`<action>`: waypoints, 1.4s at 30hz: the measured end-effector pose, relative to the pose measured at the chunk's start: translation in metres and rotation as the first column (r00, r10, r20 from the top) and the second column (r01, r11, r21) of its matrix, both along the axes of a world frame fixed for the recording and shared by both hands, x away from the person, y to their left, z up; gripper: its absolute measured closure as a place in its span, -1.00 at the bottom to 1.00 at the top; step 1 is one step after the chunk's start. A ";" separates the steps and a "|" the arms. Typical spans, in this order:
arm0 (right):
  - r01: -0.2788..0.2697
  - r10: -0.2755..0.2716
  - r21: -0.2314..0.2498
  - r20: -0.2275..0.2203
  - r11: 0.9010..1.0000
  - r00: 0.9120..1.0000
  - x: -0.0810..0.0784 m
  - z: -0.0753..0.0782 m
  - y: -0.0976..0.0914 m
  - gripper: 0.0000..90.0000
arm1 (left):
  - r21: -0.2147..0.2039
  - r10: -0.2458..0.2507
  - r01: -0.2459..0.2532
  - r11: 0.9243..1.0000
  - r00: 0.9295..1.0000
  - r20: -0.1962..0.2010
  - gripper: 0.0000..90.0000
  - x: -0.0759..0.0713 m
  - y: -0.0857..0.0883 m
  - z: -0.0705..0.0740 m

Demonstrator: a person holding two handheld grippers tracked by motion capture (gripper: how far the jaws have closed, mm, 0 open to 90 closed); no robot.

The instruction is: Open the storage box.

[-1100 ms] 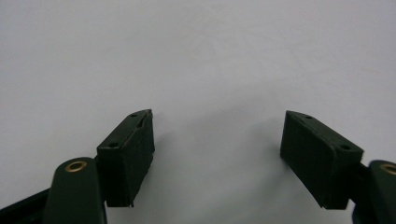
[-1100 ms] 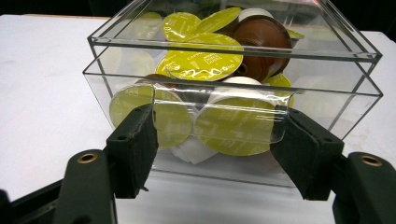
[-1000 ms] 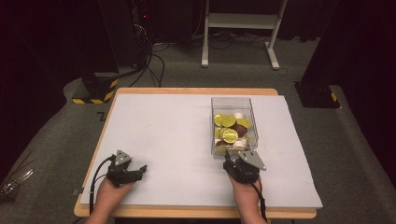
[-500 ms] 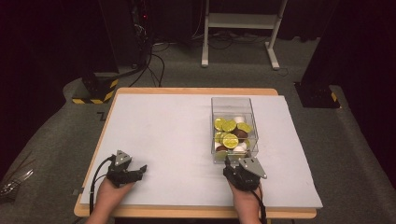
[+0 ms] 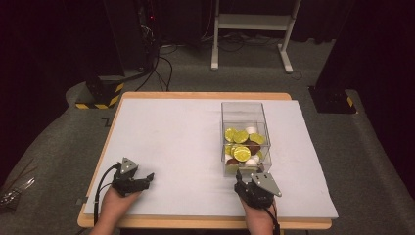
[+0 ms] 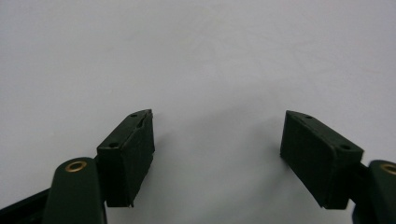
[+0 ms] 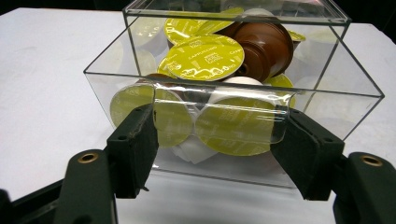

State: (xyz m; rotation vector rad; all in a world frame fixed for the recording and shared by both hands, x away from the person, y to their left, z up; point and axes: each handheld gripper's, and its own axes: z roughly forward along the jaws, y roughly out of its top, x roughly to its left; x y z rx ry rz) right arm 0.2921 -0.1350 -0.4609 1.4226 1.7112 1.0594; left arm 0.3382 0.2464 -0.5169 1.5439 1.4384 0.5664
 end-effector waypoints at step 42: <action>-0.057 0.057 0.036 -0.005 0.998 0.998 -0.028 0.000 -0.019 -0.37 | 0.002 0.004 -0.004 1.000 1.000 0.000 -0.42 0.000 0.000 0.000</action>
